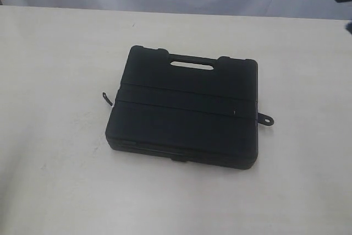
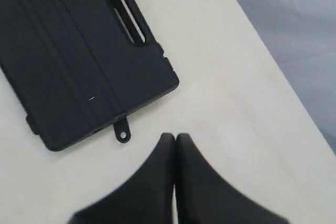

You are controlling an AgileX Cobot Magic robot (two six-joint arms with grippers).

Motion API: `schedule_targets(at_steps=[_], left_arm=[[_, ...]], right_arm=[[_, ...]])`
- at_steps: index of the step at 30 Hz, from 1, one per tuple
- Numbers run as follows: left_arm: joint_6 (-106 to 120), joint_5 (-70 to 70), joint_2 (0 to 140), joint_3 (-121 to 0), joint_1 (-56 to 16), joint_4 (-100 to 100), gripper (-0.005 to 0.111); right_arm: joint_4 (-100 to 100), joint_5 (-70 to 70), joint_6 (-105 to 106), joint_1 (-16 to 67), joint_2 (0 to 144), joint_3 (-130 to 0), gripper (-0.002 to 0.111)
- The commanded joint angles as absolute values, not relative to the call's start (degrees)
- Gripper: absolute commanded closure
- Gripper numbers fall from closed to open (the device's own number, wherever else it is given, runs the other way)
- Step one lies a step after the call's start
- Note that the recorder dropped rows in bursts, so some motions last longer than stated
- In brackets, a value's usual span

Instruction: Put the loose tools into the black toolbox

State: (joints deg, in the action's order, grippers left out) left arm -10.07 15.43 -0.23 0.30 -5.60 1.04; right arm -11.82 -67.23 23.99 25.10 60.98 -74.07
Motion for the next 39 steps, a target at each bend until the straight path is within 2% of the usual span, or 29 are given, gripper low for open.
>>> schedule_targets(at_steps=[1,7,12,16,22,32,35,39], left_arm=[[-10.05,15.48,0.00,0.00,-5.93,1.18,0.107],[-10.05,15.48,0.00,0.00,-5.93,1.18,0.107],[-10.05,15.48,0.00,0.00,-5.93,1.18,0.107],[-10.05,15.48,0.00,0.00,-5.93,0.79,0.107],[-10.05,15.48,0.00,0.00,-5.93,0.79,0.107],[-10.05,15.48,0.00,0.00,-5.93,0.79,0.107],[-10.05,15.48,0.00,0.00,-5.93,0.79,0.107],[-10.05,15.48,0.00,0.00,-5.93,0.79,0.107]], right_arm=[[-10.52,-69.13,18.28,28.62,48.63,-69.83,0.109],[-10.25,-69.96,3.39,34.47,28.52,-60.89,0.109],[-10.50,-69.96,3.39,32.07,13.25,-52.95,0.109],[-4.93,-69.96,3.39,29.81,6.25,-48.20,0.109],[5.72,-67.49,3.80,23.30,1.43,-42.79,0.109],[10.67,-38.47,1.46,18.18,0.00,-31.04,0.109],[19.66,-38.05,0.61,18.18,0.00,-27.32,0.109],[21.02,-38.05,0.61,18.18,0.00,-25.94,0.109]])
